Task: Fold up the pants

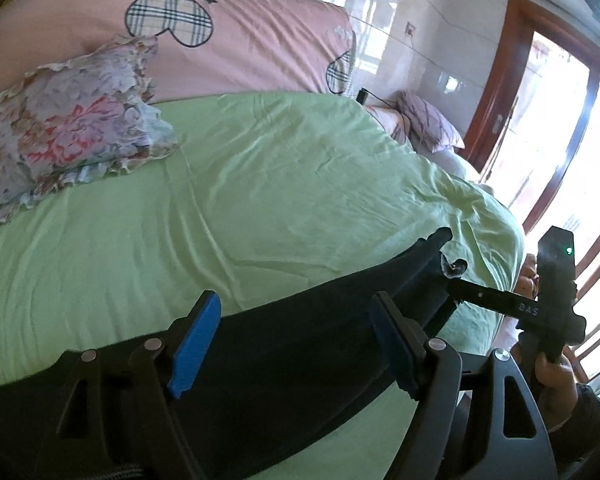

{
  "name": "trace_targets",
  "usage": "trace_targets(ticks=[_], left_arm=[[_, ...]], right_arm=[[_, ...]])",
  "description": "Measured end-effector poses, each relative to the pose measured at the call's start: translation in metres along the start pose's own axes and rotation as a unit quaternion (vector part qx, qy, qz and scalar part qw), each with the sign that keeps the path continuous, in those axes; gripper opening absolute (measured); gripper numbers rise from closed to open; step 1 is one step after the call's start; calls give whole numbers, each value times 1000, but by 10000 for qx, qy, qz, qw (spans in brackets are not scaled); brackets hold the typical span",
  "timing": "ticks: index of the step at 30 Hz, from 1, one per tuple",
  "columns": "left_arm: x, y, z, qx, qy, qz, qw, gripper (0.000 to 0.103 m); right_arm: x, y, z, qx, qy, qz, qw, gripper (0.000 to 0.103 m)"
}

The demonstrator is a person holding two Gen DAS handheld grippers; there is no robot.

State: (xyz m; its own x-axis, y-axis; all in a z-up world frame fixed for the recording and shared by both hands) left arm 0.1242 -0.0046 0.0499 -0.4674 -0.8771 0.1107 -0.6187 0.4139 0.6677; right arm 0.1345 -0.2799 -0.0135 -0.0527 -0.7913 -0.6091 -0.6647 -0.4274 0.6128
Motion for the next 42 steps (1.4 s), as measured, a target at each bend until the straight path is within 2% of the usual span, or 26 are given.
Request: trace_targets(ticks=[5, 6, 7, 10, 13, 16, 19, 23, 26, 30, 33, 35, 36, 38, 42], left_arm=[[8, -14, -11, -121, -153, 161, 9997, 79], [11, -18, -13, -159, -181, 196, 9995, 79], [14, -22, -16, -203, -211, 241, 9993, 79], [22, -33, -22, -312, -307, 397, 9983, 79], [32, -47, -30, -450, -461, 614, 9960, 80], [48, -66, -36, -661, -679, 855, 9918, 80], [63, -86, -39, -862, -894, 1031, 9869, 80], [90, -119, -40, -1361, -1285, 1467, 9713, 80], [101, -141, -43, -1595, -1469, 1598, 9630, 80], [106, -168, -45, -1943, -1462, 1751, 9540, 80], [108, -179, -48, -2066, -1476, 1803, 9503, 80], [112, -181, -49, -2082, -1484, 1895, 9480, 80], [114, -181, -50, -2093, -1485, 1952, 9466, 80], [118, -184, -51, -2122, -1520, 2009, 9442, 80], [124, -192, -49, -2258, -1573, 2071, 9388, 80]], right_arm=[[6, -10, -6, 10, -184, 31, 9998, 58], [7, -10, -6, 22, -197, 31, 9998, 49], [8, -11, -6, 26, -195, 31, 9998, 36], [12, -10, -6, 35, -244, 27, 9997, 14], [19, -2, -6, 88, -339, -28, 9994, 7], [25, 6, -3, 66, -432, -120, 9990, 7], [30, 12, 1, 27, -510, -146, 9986, 7], [42, 10, 3, -59, -715, -184, 9973, 7], [46, 8, 3, -137, -824, -254, 9962, 7], [47, 9, 5, -189, -848, -197, 9960, 10], [49, 12, 5, -196, -895, -118, 9957, 12], [53, 16, 5, -135, -936, 47, 9955, 30], [55, 18, 5, -91, -972, 135, 9951, 46], [58, 24, 4, 37, -1086, -7, 9941, 48], [65, 18, 3, 26, -1257, -147, 9920, 48]])
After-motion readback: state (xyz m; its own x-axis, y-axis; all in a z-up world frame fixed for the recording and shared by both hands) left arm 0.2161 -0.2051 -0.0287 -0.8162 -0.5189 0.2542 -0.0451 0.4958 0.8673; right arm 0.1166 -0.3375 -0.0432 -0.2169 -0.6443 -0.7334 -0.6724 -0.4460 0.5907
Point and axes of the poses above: each gripper's, at about its wrist camera, not at the fingertips, and y roughly against the way its jaws point, x to its right, z to its underside, the point moved 4 cm from there along -y, roughly the way its jaws point, and after that the axes turned 7 degrees about -y, right-handed, at the moved point
